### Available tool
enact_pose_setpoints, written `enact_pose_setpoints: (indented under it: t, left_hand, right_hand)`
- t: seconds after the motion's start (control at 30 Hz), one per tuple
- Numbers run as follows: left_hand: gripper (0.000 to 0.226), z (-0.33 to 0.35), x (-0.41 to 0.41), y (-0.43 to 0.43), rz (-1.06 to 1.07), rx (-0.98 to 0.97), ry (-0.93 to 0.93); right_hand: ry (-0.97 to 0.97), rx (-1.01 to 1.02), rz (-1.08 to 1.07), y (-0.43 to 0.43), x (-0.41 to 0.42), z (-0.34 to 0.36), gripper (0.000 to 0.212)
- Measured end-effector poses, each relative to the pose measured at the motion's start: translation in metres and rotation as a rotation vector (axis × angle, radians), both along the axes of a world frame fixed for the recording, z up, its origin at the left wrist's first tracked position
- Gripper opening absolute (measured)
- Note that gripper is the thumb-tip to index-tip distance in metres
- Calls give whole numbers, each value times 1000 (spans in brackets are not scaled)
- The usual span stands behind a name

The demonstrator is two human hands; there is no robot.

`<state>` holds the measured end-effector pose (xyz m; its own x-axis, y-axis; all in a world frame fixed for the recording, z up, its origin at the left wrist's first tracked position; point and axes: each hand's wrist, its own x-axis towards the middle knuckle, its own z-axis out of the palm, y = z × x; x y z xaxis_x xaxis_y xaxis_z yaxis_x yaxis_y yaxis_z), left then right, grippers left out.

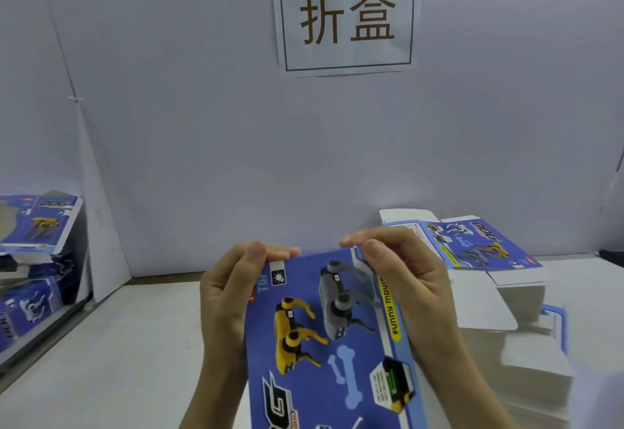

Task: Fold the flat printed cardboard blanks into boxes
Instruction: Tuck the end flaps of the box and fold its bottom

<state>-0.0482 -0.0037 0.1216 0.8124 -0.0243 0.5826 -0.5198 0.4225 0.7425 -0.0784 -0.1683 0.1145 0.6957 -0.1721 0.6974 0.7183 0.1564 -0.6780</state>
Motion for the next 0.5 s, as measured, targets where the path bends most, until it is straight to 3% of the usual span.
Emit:
enact_pose_setpoints:
  t: [0.23,0.4,0.5]
  left_hand:
    - [44,2,-3,1,68,-84,8]
    - [27,0,-6,-9,76,-154,66]
    - [30,2,-8,-13,69,-161,94]
  right_hand:
    - [-50,-27,-52,5,-1,3,10]
    - [-33,-88,-112,-5,-2,5,18]
    - [-8,-44,-73,-6,-2,6,18]
